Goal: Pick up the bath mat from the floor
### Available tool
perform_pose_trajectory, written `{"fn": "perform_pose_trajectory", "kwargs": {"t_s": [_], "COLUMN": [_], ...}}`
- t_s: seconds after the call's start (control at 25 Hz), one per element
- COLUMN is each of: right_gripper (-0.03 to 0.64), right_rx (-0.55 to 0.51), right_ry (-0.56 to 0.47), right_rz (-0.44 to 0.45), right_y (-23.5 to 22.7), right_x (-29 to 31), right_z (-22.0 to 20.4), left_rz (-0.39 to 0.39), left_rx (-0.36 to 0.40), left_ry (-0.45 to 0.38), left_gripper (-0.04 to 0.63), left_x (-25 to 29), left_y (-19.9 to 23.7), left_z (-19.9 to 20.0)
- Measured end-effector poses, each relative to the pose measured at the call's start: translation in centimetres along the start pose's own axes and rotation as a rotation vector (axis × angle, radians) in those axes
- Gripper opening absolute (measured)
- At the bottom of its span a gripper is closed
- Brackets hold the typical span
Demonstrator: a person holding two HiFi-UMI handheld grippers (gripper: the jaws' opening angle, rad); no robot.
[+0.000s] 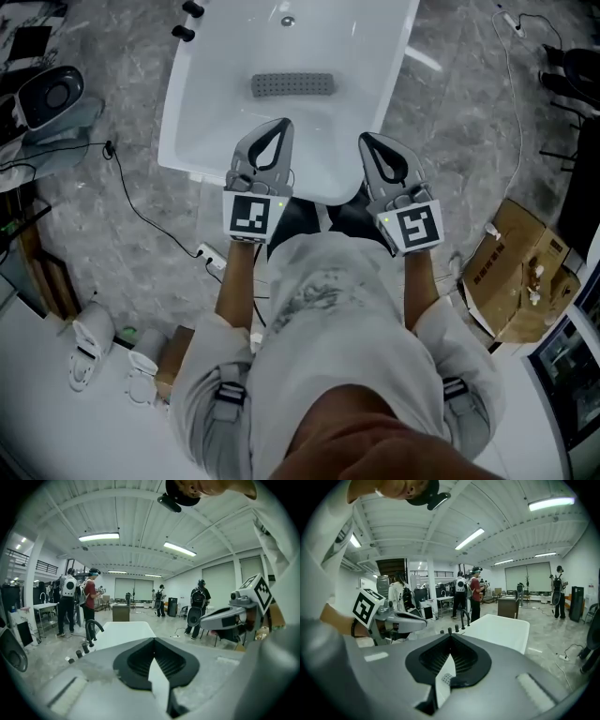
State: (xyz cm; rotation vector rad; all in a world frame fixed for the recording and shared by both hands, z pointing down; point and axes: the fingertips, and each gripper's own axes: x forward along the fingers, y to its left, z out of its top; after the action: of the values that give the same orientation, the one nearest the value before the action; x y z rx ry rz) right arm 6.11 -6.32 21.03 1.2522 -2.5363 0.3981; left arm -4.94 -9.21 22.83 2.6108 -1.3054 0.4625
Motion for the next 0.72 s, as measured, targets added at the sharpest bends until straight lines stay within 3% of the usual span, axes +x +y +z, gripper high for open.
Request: {"fn": "perform_pose_trajectory", "kwargs": {"t_s": [0.16, 0.4, 0.52, 0.72], "right_gripper": [0.002, 0.002, 0.002, 0.002], "right_rx": [0.000, 0.028, 0.035, 0.047], "right_ry": [0.020, 0.059, 0.075, 0.121], "right_rz": [-0.092, -0.134, -0.122, -0.076], "right_y": [1.0, 1.5, 0.7, -1.7], "right_x": [1.2, 3.2, 4.3, 7.0], "right_z": [-1.1, -4.6, -6.5, -9.8], "left_rz": [-0.088, -0.157, -0.149, -0.065], "left_rx": [0.019, 0.031, 0.024, -0.022], "left_ry": [-0.003, 0.025, 0.039, 0.076], "left_gripper": [0.005, 0.005, 0.005, 0.005], "left_x": [0.0, 1.7, 3.2, 6.3], "left_y": [0.8, 1.6, 2.0, 3.7], "left_z": [-2.0, -6.2, -8.3, -11.7]}}
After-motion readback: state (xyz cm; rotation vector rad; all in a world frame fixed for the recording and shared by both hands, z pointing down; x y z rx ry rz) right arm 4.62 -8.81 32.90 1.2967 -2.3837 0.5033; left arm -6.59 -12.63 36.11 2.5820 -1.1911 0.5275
